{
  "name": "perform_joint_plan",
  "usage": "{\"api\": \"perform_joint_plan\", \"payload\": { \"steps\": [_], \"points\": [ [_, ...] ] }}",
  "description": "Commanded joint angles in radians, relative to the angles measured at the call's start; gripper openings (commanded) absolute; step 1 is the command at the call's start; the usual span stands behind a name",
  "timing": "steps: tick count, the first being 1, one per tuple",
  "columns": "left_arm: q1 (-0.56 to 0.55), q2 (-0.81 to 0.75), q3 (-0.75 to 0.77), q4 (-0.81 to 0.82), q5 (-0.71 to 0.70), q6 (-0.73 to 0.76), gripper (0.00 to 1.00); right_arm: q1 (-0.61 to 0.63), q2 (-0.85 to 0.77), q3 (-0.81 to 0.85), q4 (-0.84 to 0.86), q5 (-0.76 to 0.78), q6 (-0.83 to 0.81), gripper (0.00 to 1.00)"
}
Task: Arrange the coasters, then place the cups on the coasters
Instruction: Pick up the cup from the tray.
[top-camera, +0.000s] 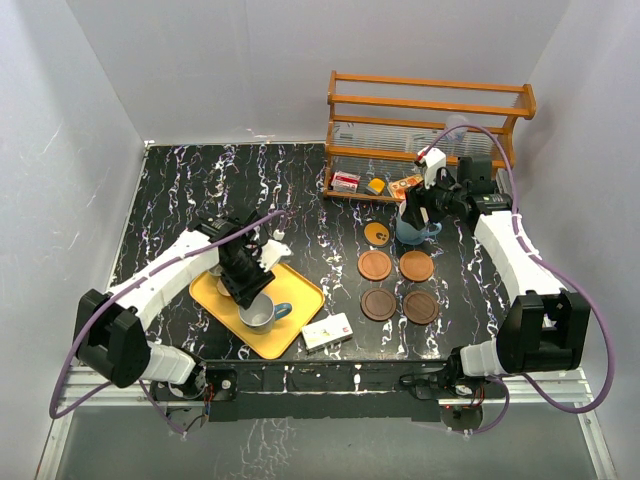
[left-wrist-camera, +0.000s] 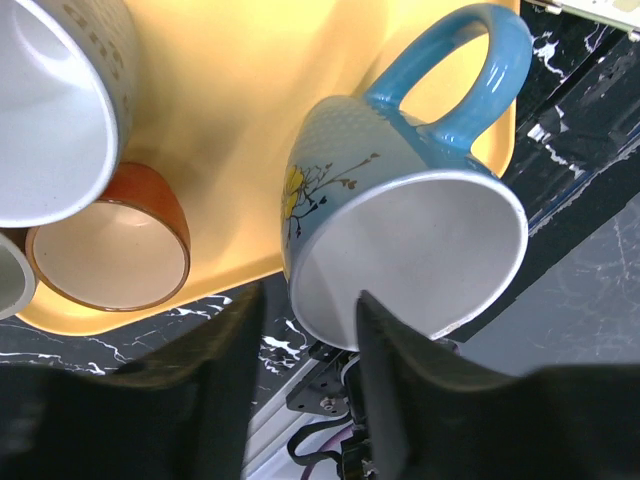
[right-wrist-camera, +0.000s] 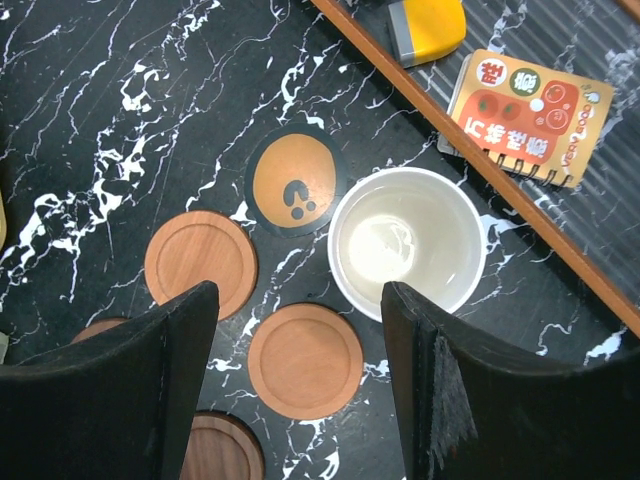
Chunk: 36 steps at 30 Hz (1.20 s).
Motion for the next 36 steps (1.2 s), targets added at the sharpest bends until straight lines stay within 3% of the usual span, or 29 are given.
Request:
{"api": "perform_joint_plan", "payload": {
  "steps": [1,13,28,36],
  "points": [
    [-0.015,0.028,0.013,0.024,0.037,-0.003,0.25,0.008,-0.045,-0.017,0.084,-0.039,0.025,0.64],
    [-0.085,0.091,0.079,0.046,0.038,0.026,0.00,0.070,-0.057,-0.056,0.144,-0.163,0.012,0.62],
    [-0.106,0.174,0.296,0.040,0.040,0.309,0.00,0.218,-0.053,-0.145,0.273,-0.325,-0.037,0.59],
    [-0.117,0.254,0.335,0.011,0.037,0.452,0.00,0.226,-0.063,-0.201,0.308,-0.304,-0.018,0.59]
  ]
}}
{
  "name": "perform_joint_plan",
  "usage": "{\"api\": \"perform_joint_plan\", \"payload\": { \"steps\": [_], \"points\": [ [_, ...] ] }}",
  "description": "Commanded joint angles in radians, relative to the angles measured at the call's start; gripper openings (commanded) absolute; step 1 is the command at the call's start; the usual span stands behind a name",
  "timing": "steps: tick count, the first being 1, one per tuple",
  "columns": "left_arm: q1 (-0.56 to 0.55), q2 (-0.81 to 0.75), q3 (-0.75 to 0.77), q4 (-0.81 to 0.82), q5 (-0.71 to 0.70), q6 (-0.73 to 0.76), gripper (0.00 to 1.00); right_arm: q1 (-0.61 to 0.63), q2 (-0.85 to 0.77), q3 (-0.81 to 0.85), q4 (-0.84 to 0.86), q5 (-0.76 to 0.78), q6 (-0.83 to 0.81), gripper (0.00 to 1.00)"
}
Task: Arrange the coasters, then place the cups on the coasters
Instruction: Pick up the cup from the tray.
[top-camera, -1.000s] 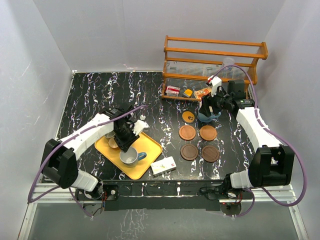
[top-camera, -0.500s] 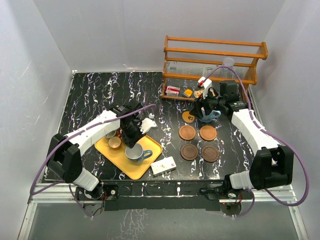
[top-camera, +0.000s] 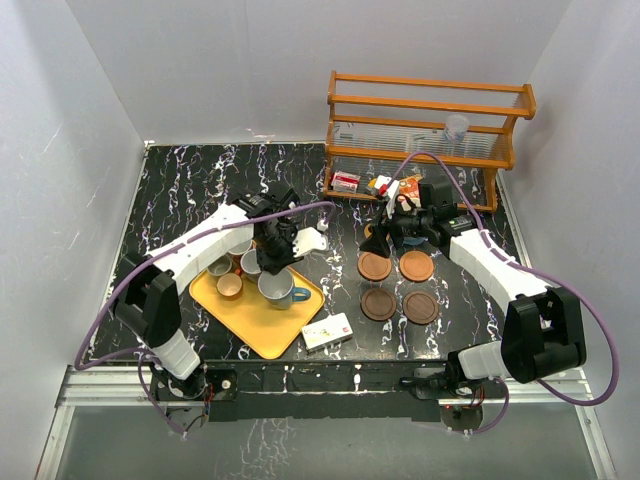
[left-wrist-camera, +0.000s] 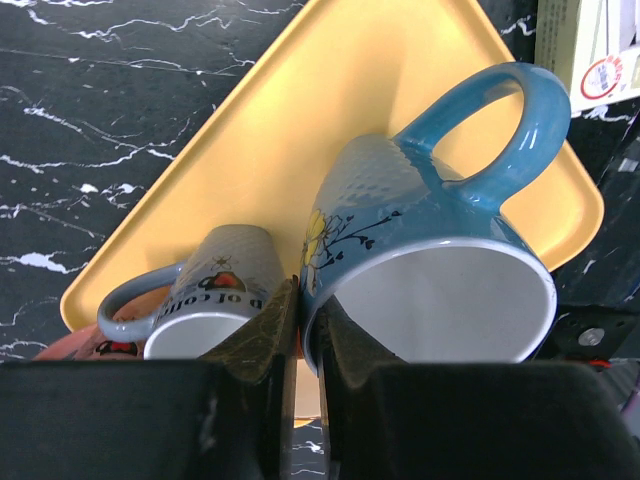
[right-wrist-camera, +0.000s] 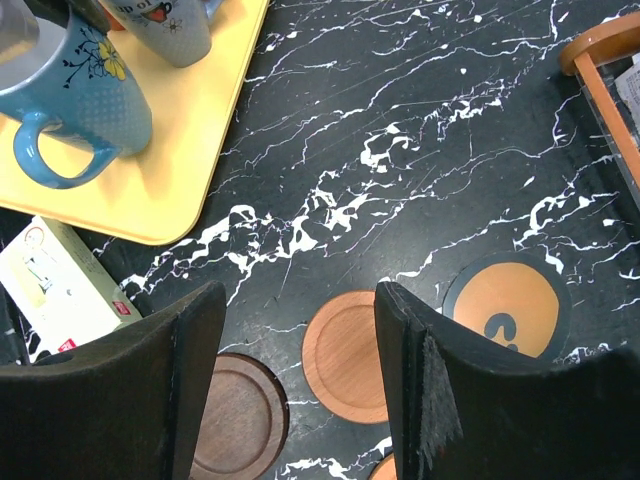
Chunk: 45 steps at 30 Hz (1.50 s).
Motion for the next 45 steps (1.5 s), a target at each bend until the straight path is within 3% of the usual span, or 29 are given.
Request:
{"api": "perform_joint_plan", "payload": {
  "steps": [1,20,35,40,45],
  "points": [
    [-0.014,0.008,0.049,-0.037,0.014,0.097,0.00,0.003,-0.042,-0.015,0.083,-0.009,0.007,0.59],
    [-0.065,0.128,0.134,-0.031,0.009,0.102,0.00,0.001,-0.069,-0.046,0.085,0.043,-0.014,0.59],
    [-0.031,0.010,0.046,0.077,-0.028,-0.125,0.59,0.004,-0.059,-0.054,0.098,0.019,0.008,0.59],
    [0.021,-0.015,0.010,0.058,0.017,-0.239,0.64,0.007,-0.054,-0.060,0.103,0.030,0.007,0.59],
    [0.026,-0.018,-0.029,0.065,0.021,-0.318,0.55,0.008,-0.044,-0.060,0.103,0.027,0.008,0.59]
  ]
}}
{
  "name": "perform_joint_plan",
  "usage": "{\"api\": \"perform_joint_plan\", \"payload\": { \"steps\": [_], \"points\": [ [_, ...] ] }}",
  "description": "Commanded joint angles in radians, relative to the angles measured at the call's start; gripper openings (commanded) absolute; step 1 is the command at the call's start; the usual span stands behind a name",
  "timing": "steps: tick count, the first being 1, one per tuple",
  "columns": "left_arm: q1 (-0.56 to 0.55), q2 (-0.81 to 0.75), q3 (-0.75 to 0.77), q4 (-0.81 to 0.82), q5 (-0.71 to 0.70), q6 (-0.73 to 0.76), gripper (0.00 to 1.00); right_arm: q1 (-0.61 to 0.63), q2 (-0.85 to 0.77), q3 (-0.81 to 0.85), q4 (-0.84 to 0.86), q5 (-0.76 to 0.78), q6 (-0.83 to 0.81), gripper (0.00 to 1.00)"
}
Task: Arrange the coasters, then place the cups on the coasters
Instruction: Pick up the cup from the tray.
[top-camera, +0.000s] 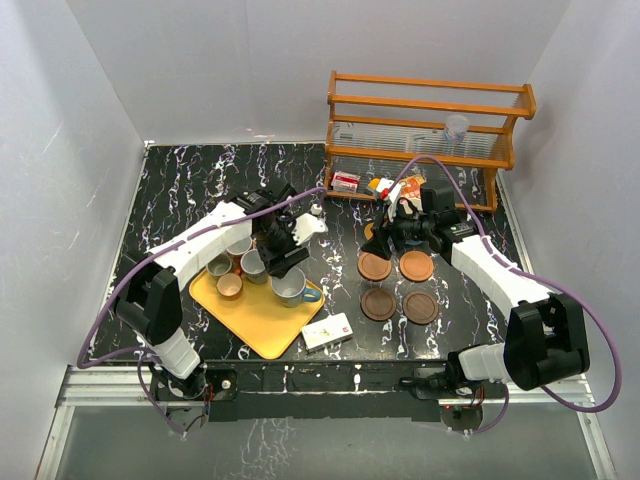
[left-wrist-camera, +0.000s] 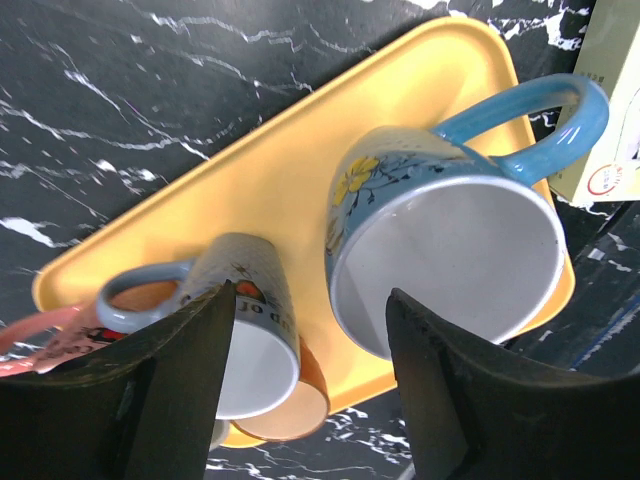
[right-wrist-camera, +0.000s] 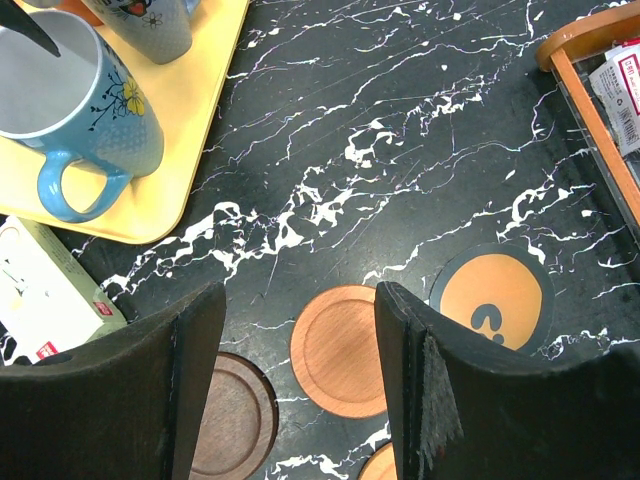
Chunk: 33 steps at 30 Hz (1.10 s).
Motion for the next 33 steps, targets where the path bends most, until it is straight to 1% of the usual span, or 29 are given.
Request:
{"api": "perform_joint_plan", "payload": {
  "steps": [1,5,11,16,25,33],
  "points": [
    [-0.003,-0.033,-0.026,-0.018,0.028,-0.100,0.52,0.007,-0.005,-0.004,0.052,-0.009,0.006,0.59],
    [-0.003,-0.008,-0.024,-0.009,0.040,-0.125,0.40,0.009,-0.006,-0.005,0.051,-0.008,0.007,0.59],
    [-0.003,0.026,0.003,-0.022,0.068,-0.133,0.13,0.014,-0.007,-0.004,0.056,-0.005,0.009,0.59],
    [-0.003,0.036,0.035,-0.044,0.076,-0.112,0.00,0.028,-0.005,0.004,0.055,-0.005,0.007,0.59],
    [-0.003,0.056,0.168,-0.076,0.031,-0.074,0.00,0.036,-0.016,0.008,0.050,-0.019,0.015,0.59],
    [-0.003,0.140,0.360,-0.059,0.014,-0.034,0.00,0.039,-0.034,0.003,0.051,-0.010,0.041,0.58]
  ]
}}
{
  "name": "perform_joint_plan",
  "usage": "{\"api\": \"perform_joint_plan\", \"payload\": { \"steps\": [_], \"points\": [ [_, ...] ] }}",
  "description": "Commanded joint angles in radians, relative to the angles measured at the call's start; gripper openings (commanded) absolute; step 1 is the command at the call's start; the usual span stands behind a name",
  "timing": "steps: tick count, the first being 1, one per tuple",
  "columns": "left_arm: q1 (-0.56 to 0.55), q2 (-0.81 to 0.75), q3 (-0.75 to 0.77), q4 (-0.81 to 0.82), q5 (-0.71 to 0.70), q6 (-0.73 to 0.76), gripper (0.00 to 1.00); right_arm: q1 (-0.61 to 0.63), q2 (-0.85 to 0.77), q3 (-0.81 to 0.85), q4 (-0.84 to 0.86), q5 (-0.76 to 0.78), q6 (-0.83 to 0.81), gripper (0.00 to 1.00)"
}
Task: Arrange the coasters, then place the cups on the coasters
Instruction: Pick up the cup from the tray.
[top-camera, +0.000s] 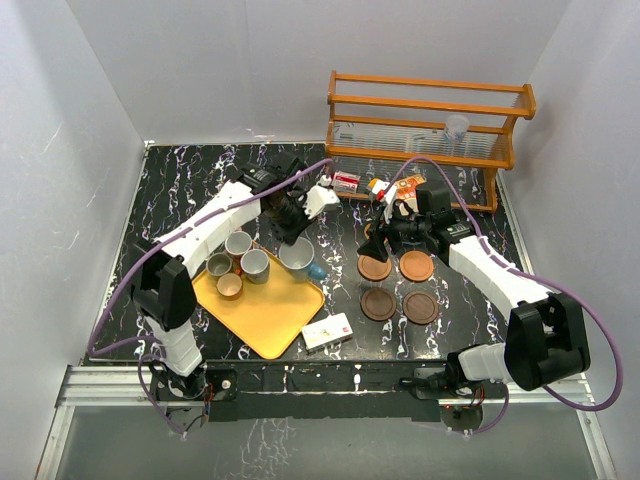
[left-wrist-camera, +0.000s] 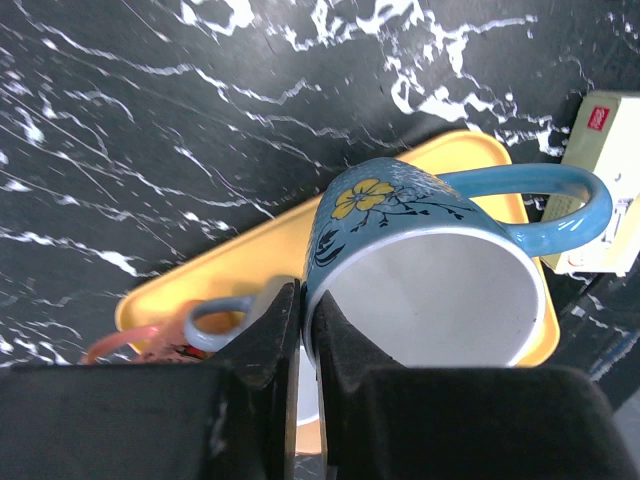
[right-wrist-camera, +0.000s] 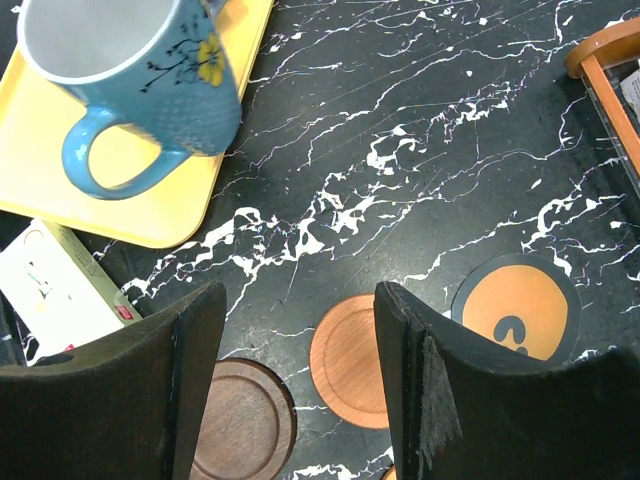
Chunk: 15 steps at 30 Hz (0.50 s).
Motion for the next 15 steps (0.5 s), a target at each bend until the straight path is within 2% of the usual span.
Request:
{"api": "perform_joint_plan", "payload": {
  "steps": [1,8,15],
  "points": [
    [-0.005,0.048,0.132,-0.005,0.016,0.035,0.00,0.006,-0.041,0.002,0.050,0.003,0.019,0.58],
    [-0.003,0.177,0.326,0.007,0.036,-0.033,0.00,0.005,-0.099,-0.028,0.059,0.015,0.022,0.58],
    [-0.004,0.194,0.357,0.167,-0.077,-0.188,0.00,0.006,-0.073,0.034,0.105,0.091,0.190,0.56]
  ]
}}
